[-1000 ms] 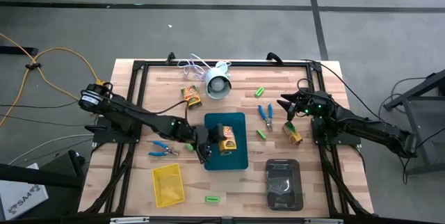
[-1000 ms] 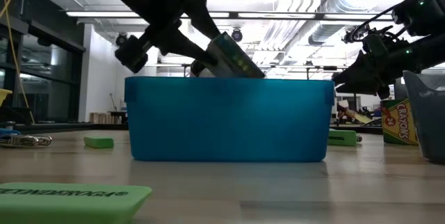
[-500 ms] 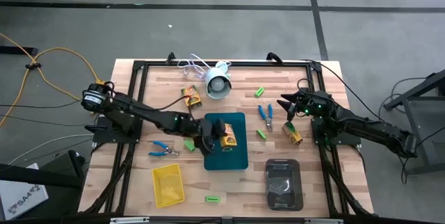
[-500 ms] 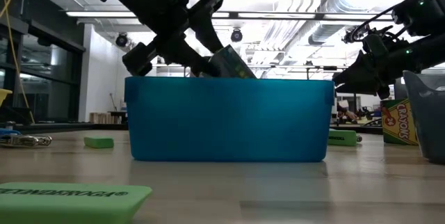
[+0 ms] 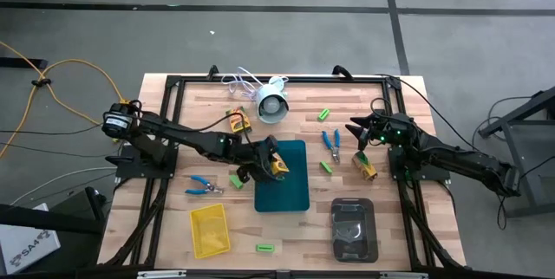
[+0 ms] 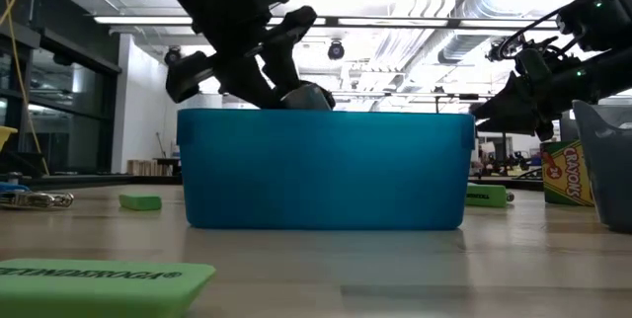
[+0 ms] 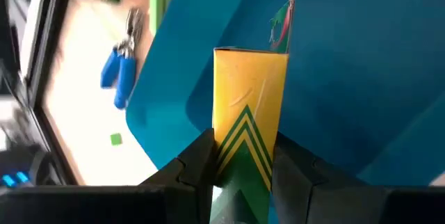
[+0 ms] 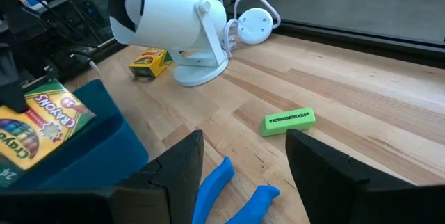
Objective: Pick & Place School Supplies
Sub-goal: Put the yellow crayon box into the blue bin
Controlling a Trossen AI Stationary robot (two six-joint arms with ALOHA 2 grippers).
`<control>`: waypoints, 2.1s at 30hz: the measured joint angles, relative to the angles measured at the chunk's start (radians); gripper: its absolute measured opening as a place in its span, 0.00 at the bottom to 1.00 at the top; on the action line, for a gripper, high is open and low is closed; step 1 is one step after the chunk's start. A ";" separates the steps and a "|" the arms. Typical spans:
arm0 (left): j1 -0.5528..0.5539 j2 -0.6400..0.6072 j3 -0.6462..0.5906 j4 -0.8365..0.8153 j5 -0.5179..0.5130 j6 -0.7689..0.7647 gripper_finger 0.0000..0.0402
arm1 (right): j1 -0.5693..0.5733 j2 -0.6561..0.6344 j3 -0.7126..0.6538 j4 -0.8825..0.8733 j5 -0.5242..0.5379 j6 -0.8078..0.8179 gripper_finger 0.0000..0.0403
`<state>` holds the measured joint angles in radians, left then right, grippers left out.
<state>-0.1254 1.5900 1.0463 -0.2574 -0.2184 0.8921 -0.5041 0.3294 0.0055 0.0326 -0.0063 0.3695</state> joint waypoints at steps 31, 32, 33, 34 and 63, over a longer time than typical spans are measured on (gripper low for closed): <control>0.065 0.143 0.260 -0.356 0.002 -0.822 0.25 | 0.000 0.006 0.000 -0.006 0.003 0.000 0.49; 0.066 0.149 0.262 -0.349 0.000 -0.822 0.25 | 0.000 0.007 0.000 -0.005 0.005 0.000 0.49; 0.065 0.153 0.263 -0.364 0.001 -0.826 0.25 | 0.000 0.008 0.000 -0.005 0.003 0.000 0.49; 0.064 0.164 0.271 -0.383 0.002 -0.825 0.25 | 0.000 0.008 0.000 -0.006 0.001 0.000 0.49; 0.035 0.273 0.392 -0.500 -0.075 -0.773 0.27 | 0.000 0.026 0.000 -0.006 0.003 0.000 0.49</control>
<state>-0.0902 1.8626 1.4380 -0.7575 -0.2939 0.1196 -0.5041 0.3557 0.0059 0.0265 -0.0032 0.3695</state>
